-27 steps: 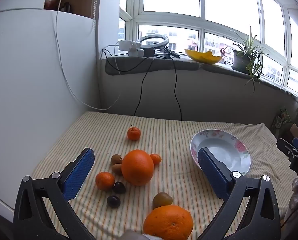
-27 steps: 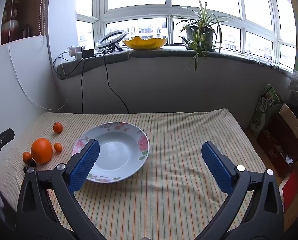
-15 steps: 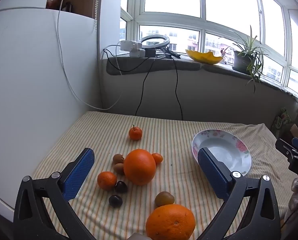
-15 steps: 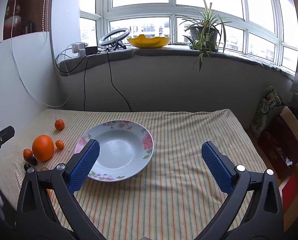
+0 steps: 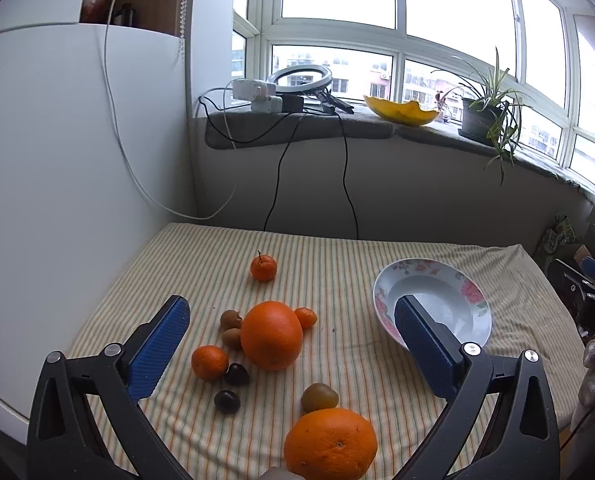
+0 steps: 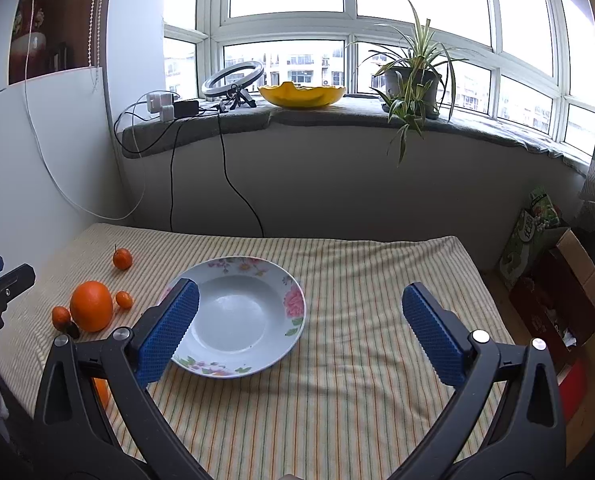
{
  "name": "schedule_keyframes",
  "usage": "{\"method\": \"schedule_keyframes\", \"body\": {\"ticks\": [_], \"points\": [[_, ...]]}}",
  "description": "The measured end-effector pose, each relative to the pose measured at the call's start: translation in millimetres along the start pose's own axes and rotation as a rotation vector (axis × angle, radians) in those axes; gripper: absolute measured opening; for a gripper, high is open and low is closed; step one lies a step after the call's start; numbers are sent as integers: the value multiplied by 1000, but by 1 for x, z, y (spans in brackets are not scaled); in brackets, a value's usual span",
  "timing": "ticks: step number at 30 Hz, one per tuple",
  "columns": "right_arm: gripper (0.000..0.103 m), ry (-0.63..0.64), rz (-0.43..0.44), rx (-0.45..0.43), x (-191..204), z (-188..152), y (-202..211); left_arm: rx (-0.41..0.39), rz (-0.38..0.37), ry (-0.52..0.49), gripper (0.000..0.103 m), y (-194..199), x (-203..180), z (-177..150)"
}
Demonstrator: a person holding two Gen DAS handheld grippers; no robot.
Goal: Organize fruits
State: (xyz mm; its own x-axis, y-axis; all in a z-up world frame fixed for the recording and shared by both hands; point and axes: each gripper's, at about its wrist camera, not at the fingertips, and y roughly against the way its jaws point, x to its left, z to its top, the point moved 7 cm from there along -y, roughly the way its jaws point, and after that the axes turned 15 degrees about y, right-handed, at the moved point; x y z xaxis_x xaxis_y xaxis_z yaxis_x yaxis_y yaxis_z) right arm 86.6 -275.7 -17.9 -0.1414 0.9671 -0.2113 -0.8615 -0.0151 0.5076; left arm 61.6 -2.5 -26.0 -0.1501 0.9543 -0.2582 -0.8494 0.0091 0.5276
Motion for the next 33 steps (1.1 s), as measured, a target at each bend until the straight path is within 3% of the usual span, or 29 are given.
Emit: {"method": "schedule_keyframes", "body": {"ticks": [33], "points": [[103, 27, 76, 6, 27, 8, -10, 5, 6, 9, 101, 1, 10, 3]]}}
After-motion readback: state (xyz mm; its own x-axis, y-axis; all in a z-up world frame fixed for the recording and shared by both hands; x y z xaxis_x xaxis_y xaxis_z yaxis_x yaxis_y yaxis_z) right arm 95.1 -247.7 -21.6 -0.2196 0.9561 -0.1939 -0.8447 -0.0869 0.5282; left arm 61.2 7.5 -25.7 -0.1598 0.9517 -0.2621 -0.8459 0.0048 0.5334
